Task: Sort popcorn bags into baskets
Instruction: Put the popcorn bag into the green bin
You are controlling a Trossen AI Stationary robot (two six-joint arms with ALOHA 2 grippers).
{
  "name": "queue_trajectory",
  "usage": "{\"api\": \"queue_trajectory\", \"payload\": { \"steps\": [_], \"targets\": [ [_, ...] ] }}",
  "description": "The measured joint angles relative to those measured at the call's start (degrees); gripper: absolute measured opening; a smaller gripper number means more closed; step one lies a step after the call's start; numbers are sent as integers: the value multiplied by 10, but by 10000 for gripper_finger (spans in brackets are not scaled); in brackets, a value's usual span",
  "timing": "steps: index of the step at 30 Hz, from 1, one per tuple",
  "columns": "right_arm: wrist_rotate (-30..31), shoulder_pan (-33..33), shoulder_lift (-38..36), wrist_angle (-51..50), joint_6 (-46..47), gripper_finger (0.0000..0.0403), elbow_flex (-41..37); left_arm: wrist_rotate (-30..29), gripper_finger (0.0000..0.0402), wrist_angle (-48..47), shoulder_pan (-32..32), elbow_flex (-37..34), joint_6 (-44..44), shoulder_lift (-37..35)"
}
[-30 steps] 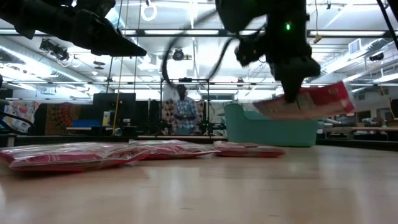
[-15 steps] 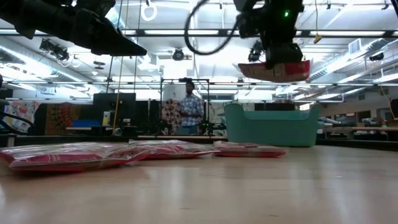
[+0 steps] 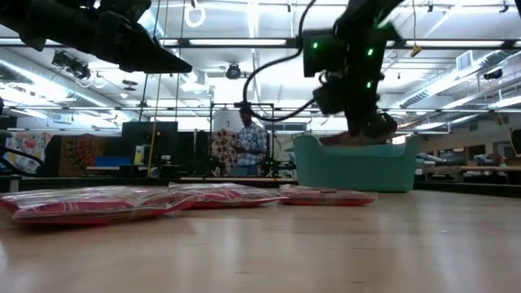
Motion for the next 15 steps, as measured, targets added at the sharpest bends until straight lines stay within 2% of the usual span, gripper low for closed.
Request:
{"api": "queue_trajectory", "payload": {
  "steps": [3, 8, 13, 15],
  "targets": [
    [-9, -40, 3, 64, -85, 10, -14, 0, 130, 0, 0, 0, 0, 0],
    [-22, -97, 4, 131, -152, 12, -11, 0, 130, -1, 0, 0, 0, 0],
    [-127, -144, 4, 141, -202, 32, -4, 0, 130, -1, 0, 0, 1, 0],
    [-149, -153, 4, 141, -217, 46, -4, 0, 130, -3, 0, 0, 1, 0]
  ]
}}
